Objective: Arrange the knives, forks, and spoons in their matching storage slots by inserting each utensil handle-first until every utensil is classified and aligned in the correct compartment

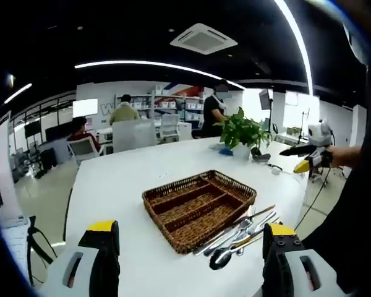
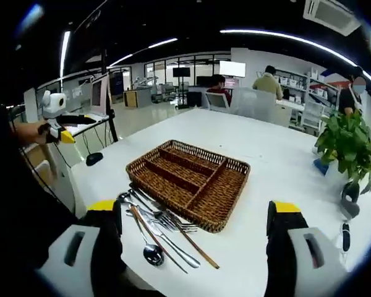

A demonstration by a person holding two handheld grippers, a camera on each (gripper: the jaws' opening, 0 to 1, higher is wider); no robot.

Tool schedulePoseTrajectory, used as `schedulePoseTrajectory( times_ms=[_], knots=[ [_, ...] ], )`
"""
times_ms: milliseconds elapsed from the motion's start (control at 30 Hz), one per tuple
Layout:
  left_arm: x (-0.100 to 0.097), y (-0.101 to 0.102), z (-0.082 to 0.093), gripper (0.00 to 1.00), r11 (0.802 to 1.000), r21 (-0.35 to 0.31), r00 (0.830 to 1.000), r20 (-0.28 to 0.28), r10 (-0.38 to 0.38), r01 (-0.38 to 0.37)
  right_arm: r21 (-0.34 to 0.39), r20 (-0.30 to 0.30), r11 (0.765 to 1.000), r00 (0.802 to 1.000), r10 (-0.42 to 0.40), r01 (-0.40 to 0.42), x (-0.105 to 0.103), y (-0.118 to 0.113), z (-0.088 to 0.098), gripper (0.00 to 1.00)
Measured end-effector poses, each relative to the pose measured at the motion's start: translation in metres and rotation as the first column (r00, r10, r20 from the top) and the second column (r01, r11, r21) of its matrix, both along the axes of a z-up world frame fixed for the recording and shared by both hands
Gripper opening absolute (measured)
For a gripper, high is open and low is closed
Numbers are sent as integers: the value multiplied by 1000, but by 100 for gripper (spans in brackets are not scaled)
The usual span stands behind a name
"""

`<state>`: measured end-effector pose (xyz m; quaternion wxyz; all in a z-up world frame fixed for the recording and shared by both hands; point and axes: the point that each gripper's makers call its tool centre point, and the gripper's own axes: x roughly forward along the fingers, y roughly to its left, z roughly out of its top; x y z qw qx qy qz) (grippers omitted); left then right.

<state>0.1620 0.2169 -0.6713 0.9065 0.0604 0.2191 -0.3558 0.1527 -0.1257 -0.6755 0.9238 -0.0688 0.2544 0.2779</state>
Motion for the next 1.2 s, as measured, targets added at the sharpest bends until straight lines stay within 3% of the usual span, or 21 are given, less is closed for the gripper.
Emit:
schedulePoseTrajectory(
  times_ms=[33,100,200,367,467,867,967,1067,1133,1200],
  knots=[
    [-1,-1,-2,100,1000,-7,1000,-22,2,-2,4,4,1000,1000,-2,2,0,0,1,99],
    [-1,-7,3,100,1000,-28,1000,-14,4,-4,4,20,1000,1000,2,-2,-2,0,7,99],
    [1,-3,-1,100,999,41,1000,-9,13,-12,-7,25,1000,1000,3,-3,-4,-4,11,99],
    [1,-7,7,100,999,27,999,14,37,-37,-15,13,1000,1000,-6,6,-9,-11,3,99],
    [-4,-6,3,100,999,44,1000,-19,18,-18,-29,12,1000,1000,-6,6,-13,-14,2,99],
    [-2,-1,10,100,998,62,1000,0,16,-16,-40,22,999,1000,0,1,-11,-16,3,99],
    [1,0,13,100,999,39,1000,5,19,-19,-38,21,999,1000,-11,11,-5,-15,3,99],
    [6,6,12,100,999,37,1000,8,3,-3,-4,10,1000,1000,-18,18,-1,-8,3,98],
    [7,11,10,100,997,80,999,21,-26,24,-58,8,998,1000,1,0,-4,-5,1,99],
    [8,17,8,100,997,65,998,23,-51,49,-74,0,997,1000,-20,20,-7,-3,1,99]
  ],
)
